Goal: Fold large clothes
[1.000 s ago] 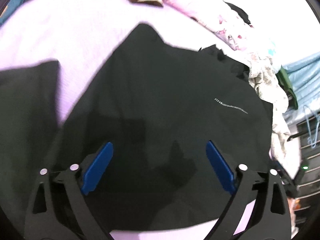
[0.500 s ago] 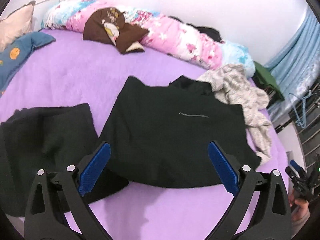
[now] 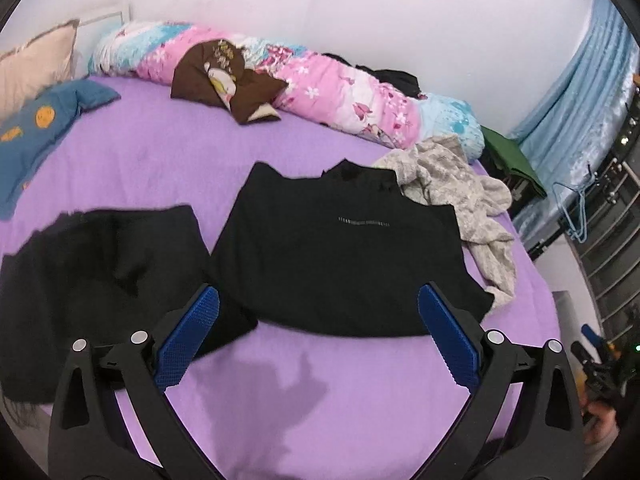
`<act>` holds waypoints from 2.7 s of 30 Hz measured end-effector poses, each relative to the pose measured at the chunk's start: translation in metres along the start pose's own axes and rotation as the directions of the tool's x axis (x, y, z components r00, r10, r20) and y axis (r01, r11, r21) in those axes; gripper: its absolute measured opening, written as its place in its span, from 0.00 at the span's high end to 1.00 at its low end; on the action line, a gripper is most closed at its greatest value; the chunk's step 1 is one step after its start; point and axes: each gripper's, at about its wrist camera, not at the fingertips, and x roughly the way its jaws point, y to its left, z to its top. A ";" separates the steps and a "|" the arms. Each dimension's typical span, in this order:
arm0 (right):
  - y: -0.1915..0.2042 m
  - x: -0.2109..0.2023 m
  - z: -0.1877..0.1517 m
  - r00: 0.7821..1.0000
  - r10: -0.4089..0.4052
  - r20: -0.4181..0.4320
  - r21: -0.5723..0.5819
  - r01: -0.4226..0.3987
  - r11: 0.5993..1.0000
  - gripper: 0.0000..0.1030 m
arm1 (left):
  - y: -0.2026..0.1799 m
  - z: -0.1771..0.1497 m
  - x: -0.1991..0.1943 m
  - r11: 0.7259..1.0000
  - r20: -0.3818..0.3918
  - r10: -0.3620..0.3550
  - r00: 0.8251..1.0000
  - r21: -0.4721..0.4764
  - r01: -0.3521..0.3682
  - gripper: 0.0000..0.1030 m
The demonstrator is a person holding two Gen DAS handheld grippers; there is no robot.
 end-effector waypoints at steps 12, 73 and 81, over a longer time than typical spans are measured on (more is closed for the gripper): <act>-0.056 0.051 -0.023 0.995 0.015 -0.094 0.163 0.000 0.987 0.06 | 0.101 -0.011 0.065 0.976 -0.129 -0.042 0.991 -0.217 0.013 0.06; -0.120 0.342 0.048 0.886 0.282 -0.369 0.362 -0.143 0.921 0.06 | 0.181 0.085 0.324 0.930 -0.404 -0.258 0.878 -0.350 0.112 0.06; -0.129 0.371 0.047 0.854 0.320 -0.411 0.382 -0.158 0.911 0.06 | 0.194 0.087 0.344 0.912 -0.425 -0.301 0.854 -0.390 0.128 0.06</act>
